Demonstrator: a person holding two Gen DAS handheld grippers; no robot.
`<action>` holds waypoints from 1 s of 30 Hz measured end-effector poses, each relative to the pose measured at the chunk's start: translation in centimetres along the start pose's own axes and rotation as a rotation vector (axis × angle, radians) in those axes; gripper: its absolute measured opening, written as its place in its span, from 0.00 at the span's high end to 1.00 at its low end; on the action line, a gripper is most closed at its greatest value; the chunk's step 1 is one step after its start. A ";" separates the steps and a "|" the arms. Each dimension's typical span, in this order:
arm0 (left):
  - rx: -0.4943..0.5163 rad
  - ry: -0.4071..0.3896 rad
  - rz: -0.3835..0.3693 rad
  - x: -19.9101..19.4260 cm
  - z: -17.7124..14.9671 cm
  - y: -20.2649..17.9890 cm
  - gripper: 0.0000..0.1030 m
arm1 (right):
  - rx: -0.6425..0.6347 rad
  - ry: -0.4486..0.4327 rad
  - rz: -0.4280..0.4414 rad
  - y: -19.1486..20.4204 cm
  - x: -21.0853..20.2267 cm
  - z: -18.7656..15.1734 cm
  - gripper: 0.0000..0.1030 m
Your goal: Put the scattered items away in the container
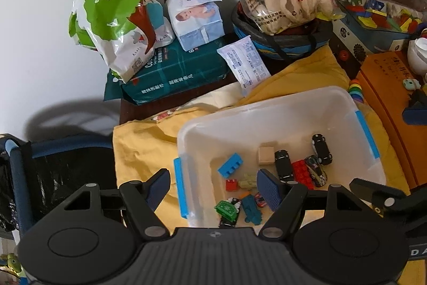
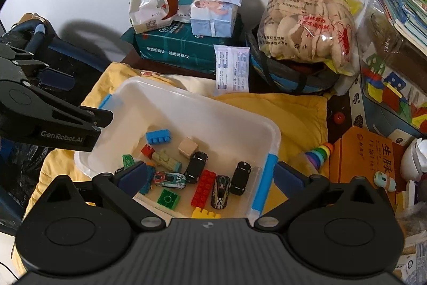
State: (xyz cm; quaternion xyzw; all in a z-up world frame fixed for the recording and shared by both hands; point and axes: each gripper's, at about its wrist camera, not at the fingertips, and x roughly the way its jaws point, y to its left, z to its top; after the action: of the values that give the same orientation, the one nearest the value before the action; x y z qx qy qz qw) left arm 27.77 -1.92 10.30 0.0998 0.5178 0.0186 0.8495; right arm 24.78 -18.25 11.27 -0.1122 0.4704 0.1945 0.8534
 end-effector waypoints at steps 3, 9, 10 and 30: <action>0.004 0.011 -0.008 0.1 0.0 -0.4 0.27 | 0.004 0.012 -0.006 -0.1 0.1 -0.2 0.00; 0.014 0.024 -0.004 0.3 -0.3 -0.9 0.27 | 0.018 0.034 -0.010 -0.3 0.4 -0.4 0.00; 0.017 0.025 0.001 0.4 -0.3 -1.0 0.27 | 0.018 0.037 -0.010 -0.3 0.4 -0.5 0.00; 0.013 0.052 -0.004 0.8 -1.4 -0.5 0.27 | 0.006 0.069 -0.012 0.8 0.9 -0.6 0.00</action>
State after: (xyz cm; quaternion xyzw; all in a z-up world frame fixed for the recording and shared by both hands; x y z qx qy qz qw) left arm 26.85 -2.04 8.85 0.1036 0.5400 0.0160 0.8351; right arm 24.39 -17.59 10.21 -0.1190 0.4997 0.1839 0.8381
